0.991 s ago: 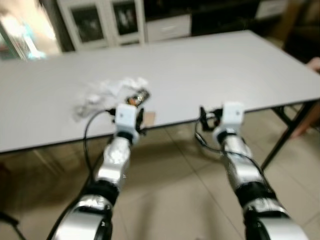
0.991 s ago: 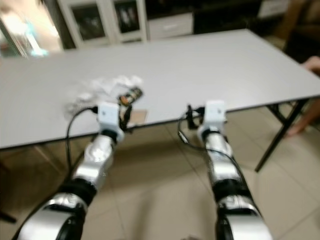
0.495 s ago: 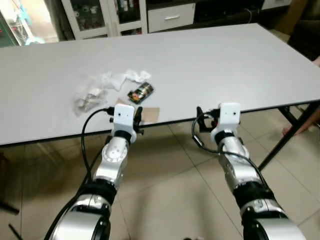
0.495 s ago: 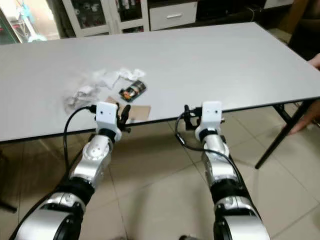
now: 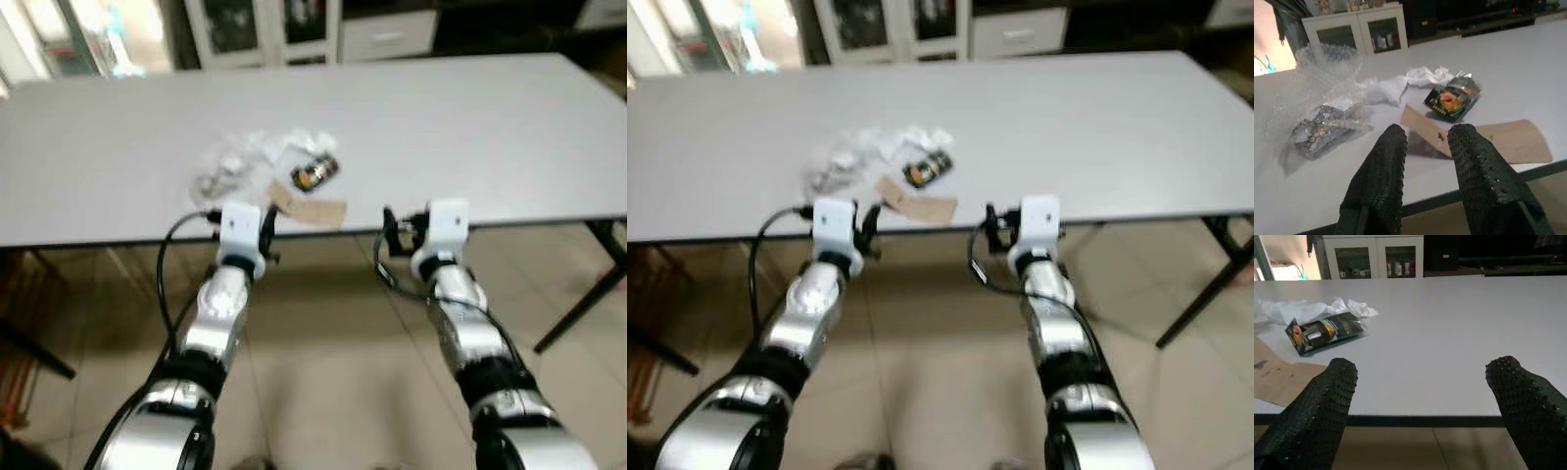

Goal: Picking trash to rubbish bin

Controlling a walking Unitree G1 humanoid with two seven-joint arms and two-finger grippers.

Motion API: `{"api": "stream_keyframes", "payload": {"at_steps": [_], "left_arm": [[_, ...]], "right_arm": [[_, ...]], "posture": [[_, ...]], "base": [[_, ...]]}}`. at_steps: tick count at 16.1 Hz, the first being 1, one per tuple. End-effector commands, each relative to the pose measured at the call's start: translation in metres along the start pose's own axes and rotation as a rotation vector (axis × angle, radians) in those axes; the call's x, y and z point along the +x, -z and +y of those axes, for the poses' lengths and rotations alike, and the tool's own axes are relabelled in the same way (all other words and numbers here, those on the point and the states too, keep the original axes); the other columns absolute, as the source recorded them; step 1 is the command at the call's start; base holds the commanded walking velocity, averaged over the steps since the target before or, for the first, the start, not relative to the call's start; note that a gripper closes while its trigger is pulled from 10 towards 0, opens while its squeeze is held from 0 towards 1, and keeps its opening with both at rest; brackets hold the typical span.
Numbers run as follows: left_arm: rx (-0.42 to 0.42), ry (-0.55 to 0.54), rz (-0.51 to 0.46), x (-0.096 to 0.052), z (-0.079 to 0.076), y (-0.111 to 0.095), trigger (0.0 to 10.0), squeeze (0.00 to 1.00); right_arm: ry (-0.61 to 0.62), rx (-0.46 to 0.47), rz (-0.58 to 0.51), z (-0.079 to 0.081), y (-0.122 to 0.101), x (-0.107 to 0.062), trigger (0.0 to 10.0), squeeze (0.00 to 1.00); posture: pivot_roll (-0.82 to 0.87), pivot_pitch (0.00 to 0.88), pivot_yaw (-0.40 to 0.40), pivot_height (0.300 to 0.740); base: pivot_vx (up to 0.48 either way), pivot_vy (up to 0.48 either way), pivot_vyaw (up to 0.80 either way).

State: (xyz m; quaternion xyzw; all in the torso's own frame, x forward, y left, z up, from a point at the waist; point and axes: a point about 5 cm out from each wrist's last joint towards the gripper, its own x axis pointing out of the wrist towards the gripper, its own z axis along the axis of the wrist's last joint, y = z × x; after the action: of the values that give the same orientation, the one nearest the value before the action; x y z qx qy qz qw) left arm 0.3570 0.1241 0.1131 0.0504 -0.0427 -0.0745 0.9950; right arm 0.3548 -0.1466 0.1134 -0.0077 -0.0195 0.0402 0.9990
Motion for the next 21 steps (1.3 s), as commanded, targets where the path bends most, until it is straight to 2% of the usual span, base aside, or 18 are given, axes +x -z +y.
{"api": "stream_keyframes", "payload": {"at_steps": [1, 5, 10, 21], "left_arm": [[0.002, -0.006, 0.019, -0.0016, 0.0008, 0.0035, 10.0, 0.0], [0.001, -0.003, 0.021, -0.0019, 0.0006, 0.004, 10.0, 0.0], [0.002, -0.005, 0.026, -0.0016, 0.0006, 0.0041, 10.0, 0.0], [0.01, -0.011, 0.044, -0.0017, 0.0013, 0.0065, 10.0, 0.0]], "right_arm": [[0.004, 0.011, -0.003, -0.0004, -0.001, 0.0003, 10.0, 0.0], [-0.01, -0.005, 0.002, 0.0018, 0.0002, -0.0005, 10.0, 0.0], [-0.009, -0.009, 0.006, 0.0023, 0.001, -0.0009, 10.0, 0.0], [-0.007, 0.002, 0.016, 0.0015, 0.0023, -0.0008, 10.0, 0.0]], "posture": [[-0.07, 0.051, 0.047, 0.74], [-0.07, 0.055, 0.048, 0.74], [-0.07, 0.055, 0.049, 0.74], [-0.07, 0.048, 0.047, 0.74]], "base": [[0.0, 0.0, 0.0], [0.0, 0.0, 0.0], [0.0, 0.0, 0.66], [0.0, 0.0, 0.0]]}}
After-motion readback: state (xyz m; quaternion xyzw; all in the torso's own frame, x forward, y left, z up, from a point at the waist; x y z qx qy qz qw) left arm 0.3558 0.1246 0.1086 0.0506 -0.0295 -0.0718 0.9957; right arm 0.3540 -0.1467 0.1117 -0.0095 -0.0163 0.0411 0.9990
